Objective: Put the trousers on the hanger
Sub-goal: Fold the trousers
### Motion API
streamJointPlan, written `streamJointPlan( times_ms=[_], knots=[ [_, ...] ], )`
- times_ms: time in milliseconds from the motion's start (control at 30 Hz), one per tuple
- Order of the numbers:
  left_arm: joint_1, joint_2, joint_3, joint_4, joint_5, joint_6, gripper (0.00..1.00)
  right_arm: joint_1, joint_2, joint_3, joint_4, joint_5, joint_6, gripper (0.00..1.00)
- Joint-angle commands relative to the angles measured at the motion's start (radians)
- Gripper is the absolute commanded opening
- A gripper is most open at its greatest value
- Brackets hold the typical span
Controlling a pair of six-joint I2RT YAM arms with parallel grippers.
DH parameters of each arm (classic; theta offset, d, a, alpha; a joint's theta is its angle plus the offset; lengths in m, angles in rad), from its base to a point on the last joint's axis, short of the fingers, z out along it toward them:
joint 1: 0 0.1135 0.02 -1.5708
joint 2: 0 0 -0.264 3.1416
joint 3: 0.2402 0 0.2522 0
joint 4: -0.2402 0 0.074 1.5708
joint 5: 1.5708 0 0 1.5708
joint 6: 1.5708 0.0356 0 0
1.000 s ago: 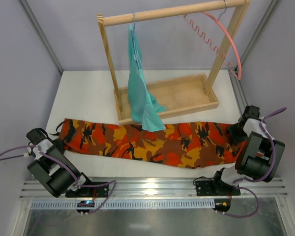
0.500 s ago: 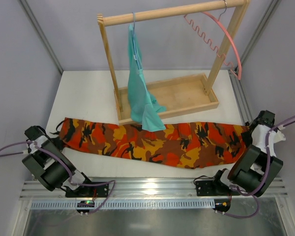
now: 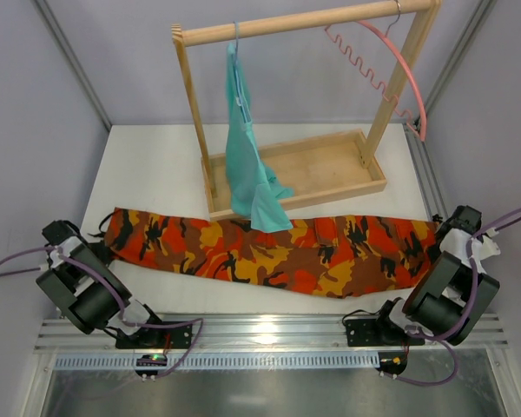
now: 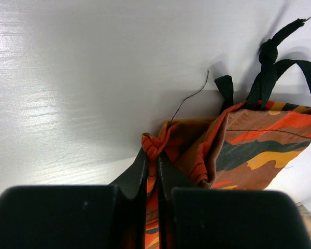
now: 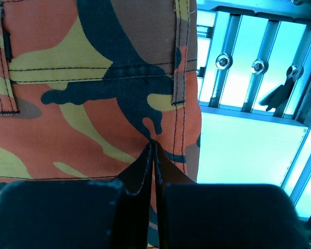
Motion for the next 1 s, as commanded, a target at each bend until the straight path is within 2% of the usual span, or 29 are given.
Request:
streamJointPlan(
  times_ms=[0,167,500,667,833,867,900,933,967],
  knots=[
    [0.004,0.049,0.006,-0.026,-0.126,0.027,0.0,-0.001,0.003,-0.008,0.095,0.053,0.014,0.04],
    [-0.005,0.084,0.06,-0.062,-0.163,0.05,0.0,-0.001,0.049,0.019,0.083,0.109,0.031,0.04],
    [-0.01,0.139,0.128,-0.11,-0.229,0.076,0.0,-0.001,0.042,0.064,0.04,0.186,0.051,0.04],
    [-0.045,0.121,0.157,-0.125,-0.261,0.102,0.0,0.002,0.075,0.046,0.089,0.12,0.03,0.04],
    [-0.071,0.139,0.157,-0.135,-0.261,0.101,0.0,0.013,0.078,0.099,0.013,0.045,0.004,0.04],
    [-0.073,0.142,0.158,-0.141,-0.265,0.101,0.0,0.014,0.081,0.131,-0.004,0.021,-0.003,0.07],
    [-0.074,0.147,0.16,-0.145,-0.27,0.101,0.0,0.016,0.083,0.148,-0.057,-0.022,-0.001,0.15],
    [-0.078,0.148,0.163,-0.156,-0.276,0.102,0.0,0.028,0.082,0.179,-0.082,-0.042,0.014,0.31],
    [-0.076,0.148,0.164,-0.159,-0.278,0.102,0.0,0.04,0.08,0.193,-0.102,-0.062,0.02,0.35]
  ],
)
